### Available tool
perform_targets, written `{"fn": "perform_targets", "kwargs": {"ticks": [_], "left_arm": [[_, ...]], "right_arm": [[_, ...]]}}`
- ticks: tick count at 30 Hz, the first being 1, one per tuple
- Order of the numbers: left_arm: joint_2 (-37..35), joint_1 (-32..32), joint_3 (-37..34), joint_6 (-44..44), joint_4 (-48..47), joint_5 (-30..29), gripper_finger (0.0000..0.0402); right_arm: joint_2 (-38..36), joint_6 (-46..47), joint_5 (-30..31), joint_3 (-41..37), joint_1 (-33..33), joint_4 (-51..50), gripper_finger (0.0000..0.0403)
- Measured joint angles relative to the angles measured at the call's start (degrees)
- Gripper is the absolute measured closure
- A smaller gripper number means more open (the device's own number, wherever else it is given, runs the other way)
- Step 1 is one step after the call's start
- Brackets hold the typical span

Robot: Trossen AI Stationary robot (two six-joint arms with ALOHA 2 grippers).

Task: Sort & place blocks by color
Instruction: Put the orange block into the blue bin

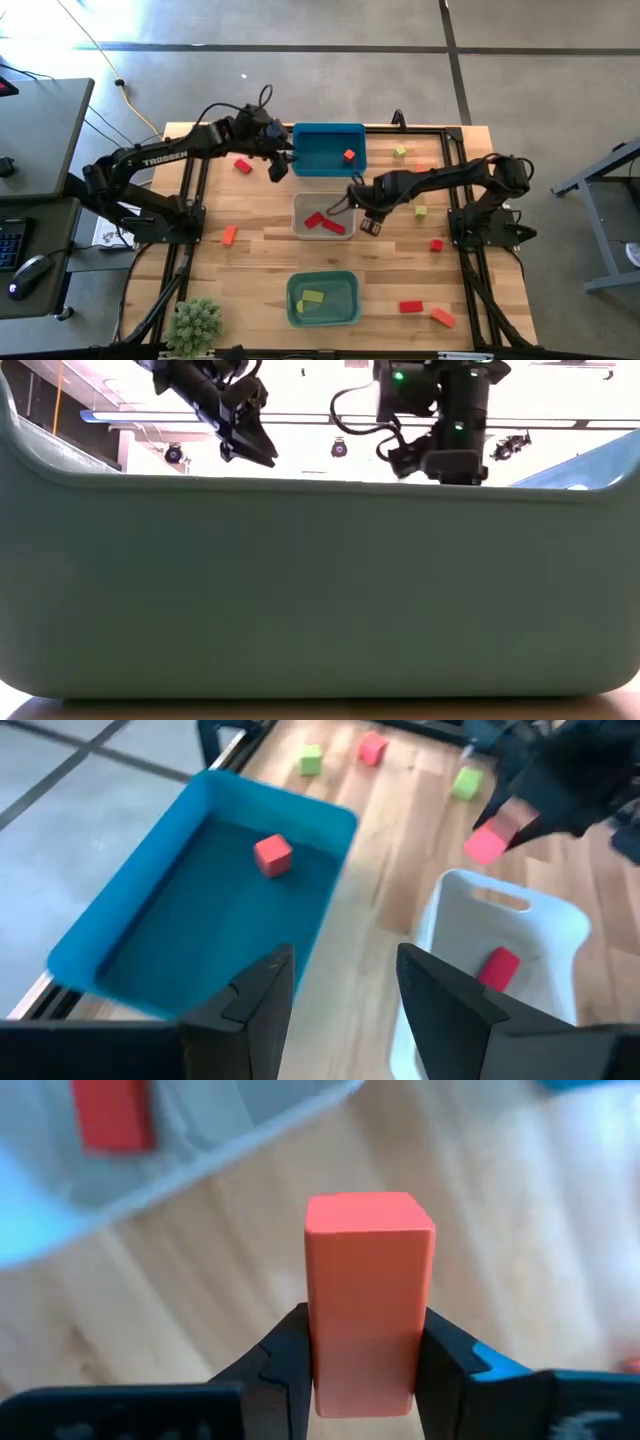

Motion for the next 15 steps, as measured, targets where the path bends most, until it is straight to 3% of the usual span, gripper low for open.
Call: {"fn": "perform_targets", "kwargs": {"ticks": [10, 15], "left_arm": [[0.0, 6.4, 0.0, -0.02, -1.23, -0.02, 0.0233], [0.0, 9.24, 0.0, -0.02, -1.21, -0.02, 0.0233]], "right_arm": [[0.0, -7.71, 8.31, 11.31, -9.96, 0.8, 0.03], [-0.02, -15.3, 8.94, 14.64, -15.7, 7.39, 0.03]]}}
